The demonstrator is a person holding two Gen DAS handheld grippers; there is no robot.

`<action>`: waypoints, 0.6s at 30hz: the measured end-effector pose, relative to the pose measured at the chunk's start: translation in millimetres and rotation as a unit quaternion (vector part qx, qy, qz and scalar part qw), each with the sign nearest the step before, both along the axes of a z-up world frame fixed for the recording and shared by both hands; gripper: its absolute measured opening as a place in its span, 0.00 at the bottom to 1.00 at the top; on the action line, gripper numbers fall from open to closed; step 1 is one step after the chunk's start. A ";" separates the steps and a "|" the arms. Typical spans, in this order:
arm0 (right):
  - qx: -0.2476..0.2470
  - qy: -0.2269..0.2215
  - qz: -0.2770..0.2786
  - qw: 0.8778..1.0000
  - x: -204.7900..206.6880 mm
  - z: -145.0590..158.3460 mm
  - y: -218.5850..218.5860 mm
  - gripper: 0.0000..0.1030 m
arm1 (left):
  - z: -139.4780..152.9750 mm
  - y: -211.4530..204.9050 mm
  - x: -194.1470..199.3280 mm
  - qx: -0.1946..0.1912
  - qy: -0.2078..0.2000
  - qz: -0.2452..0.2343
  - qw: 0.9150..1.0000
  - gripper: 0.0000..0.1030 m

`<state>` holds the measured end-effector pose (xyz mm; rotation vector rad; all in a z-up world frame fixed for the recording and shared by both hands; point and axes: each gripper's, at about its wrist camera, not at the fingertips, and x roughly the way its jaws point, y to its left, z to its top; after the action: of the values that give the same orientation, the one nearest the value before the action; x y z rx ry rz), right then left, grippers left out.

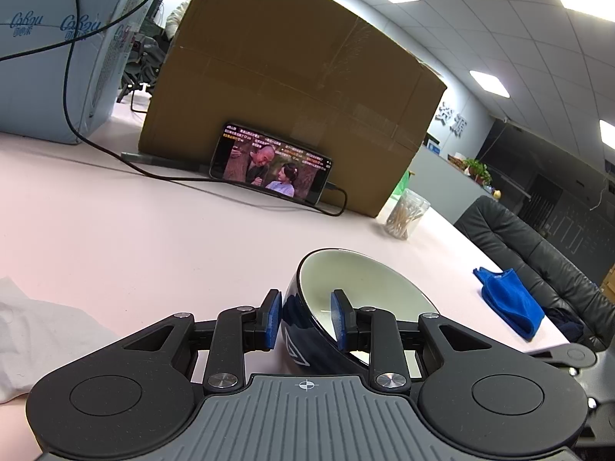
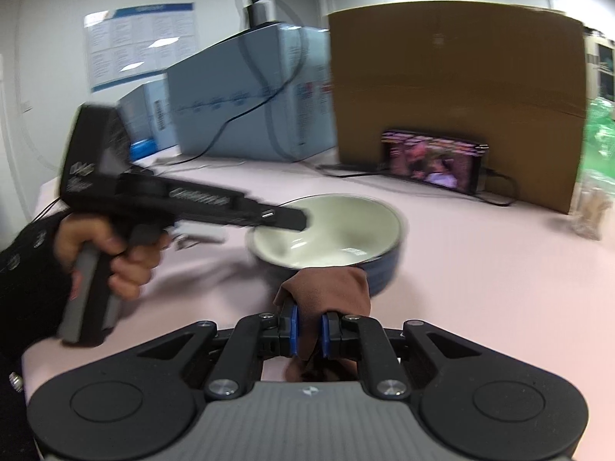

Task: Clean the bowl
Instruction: 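Wipe the bowl's outer wall with the cloth in the right gripper while the left gripper holds the rim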

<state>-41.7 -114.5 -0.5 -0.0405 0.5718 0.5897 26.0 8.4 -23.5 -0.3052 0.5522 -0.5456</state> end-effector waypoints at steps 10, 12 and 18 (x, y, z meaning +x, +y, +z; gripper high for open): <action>-0.004 -0.002 0.001 1.000 1.7 2.4 2.6 0.13 | -0.4 0.5 0.6 0.000 0.000 -0.001 1.000 0.26; -0.008 -0.004 -0.012 1.000 2.0 2.9 -1.9 0.13 | -0.5 0.5 0.7 0.000 0.000 0.000 1.000 0.26; -0.001 -0.001 -0.014 1.000 3.4 1.9 -4.2 0.14 | -0.4 1.3 1.5 -0.001 0.001 0.000 1.000 0.26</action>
<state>-38.3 -118.6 1.4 -0.0348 0.5697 0.5611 27.5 9.7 -23.9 -0.3067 0.5532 -0.5465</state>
